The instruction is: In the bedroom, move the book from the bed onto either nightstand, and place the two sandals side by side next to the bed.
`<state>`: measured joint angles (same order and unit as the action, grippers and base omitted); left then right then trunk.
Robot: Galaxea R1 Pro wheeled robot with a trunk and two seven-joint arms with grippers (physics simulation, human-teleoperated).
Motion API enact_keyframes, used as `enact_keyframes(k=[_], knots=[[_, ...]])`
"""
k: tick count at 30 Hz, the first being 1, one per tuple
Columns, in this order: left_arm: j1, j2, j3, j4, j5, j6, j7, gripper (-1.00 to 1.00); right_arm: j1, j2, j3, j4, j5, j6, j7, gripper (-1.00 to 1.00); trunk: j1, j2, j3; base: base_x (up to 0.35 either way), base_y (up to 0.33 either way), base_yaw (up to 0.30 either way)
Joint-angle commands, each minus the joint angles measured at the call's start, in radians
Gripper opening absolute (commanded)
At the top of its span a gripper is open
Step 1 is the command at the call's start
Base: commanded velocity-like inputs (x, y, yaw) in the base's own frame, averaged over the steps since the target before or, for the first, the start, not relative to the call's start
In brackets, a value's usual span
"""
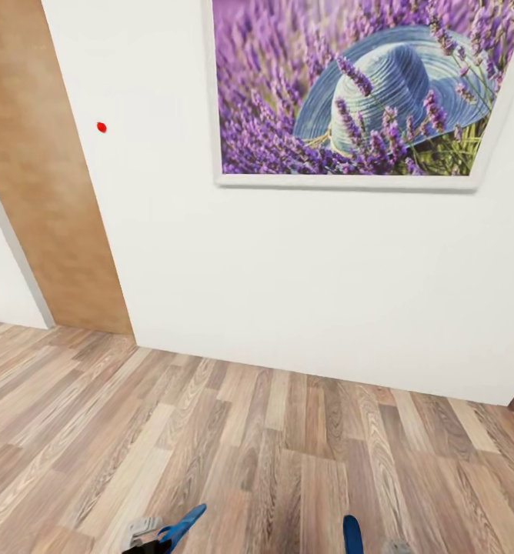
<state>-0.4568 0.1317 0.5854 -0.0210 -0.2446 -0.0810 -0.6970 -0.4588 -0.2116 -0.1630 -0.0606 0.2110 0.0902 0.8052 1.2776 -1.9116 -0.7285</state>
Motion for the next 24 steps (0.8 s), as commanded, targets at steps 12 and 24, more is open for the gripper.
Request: enact_keyframes(k=[12,24], knots=[[-0.001,0.0,0.007,0.001,-0.012,-0.01,-0.001,-1.0,0.0,0.0,-0.01,-0.002,0.005,0.01,0.005,-1.0,0.0,0.0,-0.001,0.301,-0.001,0.094],[-0.001,0.0,0.007,0.001,-0.012,-0.01,-0.001,-1.0,0.0,0.0,-0.01,-0.002,0.005,0.01,0.006,-1.0,0.0,0.0,-0.001,0.301,0.0,0.119]])
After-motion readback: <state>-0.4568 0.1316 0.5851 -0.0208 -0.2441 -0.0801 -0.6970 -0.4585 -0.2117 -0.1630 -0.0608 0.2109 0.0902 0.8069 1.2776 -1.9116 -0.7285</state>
